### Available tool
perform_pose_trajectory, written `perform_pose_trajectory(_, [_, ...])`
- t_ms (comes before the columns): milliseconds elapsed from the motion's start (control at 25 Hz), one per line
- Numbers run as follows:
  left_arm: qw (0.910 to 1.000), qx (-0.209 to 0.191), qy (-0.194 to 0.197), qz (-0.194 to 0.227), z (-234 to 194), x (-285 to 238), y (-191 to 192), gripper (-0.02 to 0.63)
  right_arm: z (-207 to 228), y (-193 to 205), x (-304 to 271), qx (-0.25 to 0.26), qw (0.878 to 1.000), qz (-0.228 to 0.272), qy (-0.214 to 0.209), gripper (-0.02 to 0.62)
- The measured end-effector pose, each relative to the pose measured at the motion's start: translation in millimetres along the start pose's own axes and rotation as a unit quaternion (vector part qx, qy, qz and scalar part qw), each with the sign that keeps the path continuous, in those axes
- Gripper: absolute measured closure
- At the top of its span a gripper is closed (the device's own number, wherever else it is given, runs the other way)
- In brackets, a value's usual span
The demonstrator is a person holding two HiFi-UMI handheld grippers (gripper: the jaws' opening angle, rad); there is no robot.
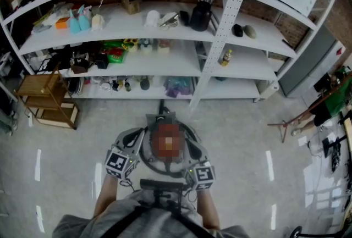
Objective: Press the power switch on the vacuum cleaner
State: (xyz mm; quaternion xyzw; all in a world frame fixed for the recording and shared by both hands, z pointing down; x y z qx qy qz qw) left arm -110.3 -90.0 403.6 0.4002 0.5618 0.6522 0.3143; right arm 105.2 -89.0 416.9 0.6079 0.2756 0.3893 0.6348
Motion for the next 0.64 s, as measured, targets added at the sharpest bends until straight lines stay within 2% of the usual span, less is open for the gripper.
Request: perform_pose_trajectory(640, [1.0, -0.002, 0.003, 0.005, -7.6, 15.3, -0.8, 0.598, -17.5, 2.9, -0.4, -0.001, 1.0, 0.005, -0.005, 0.584])
Point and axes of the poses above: the fingertips, and each gripper's own axes: x backward along the fingers, z to its right, y out of its underside, the point moved 5 cm from there along x, backward along the fingers, and after that the axes turned 15 degrees about z, right-handed, at the moved point
